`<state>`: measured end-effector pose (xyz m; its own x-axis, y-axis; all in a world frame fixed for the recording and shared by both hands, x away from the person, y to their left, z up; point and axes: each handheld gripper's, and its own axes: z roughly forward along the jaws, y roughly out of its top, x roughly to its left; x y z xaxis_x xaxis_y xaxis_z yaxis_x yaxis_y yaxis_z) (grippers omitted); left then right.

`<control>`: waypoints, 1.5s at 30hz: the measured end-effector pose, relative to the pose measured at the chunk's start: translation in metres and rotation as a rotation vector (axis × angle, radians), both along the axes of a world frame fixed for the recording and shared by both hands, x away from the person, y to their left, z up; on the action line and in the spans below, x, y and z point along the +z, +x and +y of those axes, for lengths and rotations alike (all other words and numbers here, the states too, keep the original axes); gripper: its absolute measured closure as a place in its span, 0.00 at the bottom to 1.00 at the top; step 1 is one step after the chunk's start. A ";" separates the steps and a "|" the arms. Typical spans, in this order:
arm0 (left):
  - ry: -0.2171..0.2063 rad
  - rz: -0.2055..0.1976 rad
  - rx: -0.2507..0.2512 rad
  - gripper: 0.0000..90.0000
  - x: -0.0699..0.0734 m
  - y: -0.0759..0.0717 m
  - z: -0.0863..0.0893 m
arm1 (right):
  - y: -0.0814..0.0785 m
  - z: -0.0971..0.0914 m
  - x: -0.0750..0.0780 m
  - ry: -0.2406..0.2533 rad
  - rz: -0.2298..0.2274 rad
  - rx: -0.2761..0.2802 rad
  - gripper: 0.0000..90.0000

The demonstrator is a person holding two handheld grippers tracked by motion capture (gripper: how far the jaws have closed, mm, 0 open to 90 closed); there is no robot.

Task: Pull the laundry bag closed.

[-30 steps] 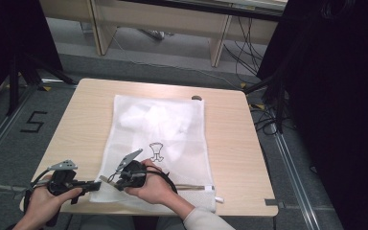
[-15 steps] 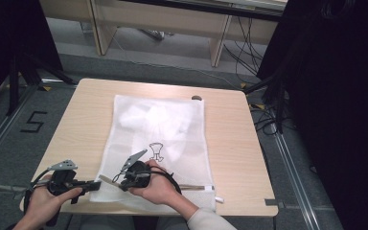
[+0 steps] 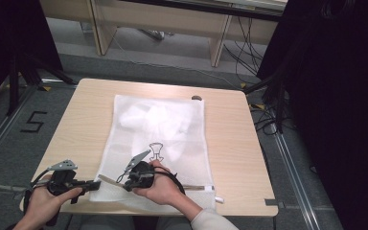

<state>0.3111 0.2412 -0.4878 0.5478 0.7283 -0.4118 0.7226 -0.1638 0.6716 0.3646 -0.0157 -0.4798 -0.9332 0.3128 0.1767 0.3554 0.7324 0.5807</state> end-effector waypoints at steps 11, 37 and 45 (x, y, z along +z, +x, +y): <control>0.005 -0.003 0.003 0.95 0.000 0.000 0.000 | 0.000 -0.006 -0.001 -0.010 -0.004 0.002 0.92; 0.018 -0.004 0.006 0.95 0.000 0.000 0.000 | 0.002 -0.020 -0.003 -0.036 -0.015 -0.002 0.92; 0.021 -0.005 0.004 0.95 -0.001 0.000 0.000 | 0.001 -0.023 -0.003 -0.036 0.002 -0.013 0.92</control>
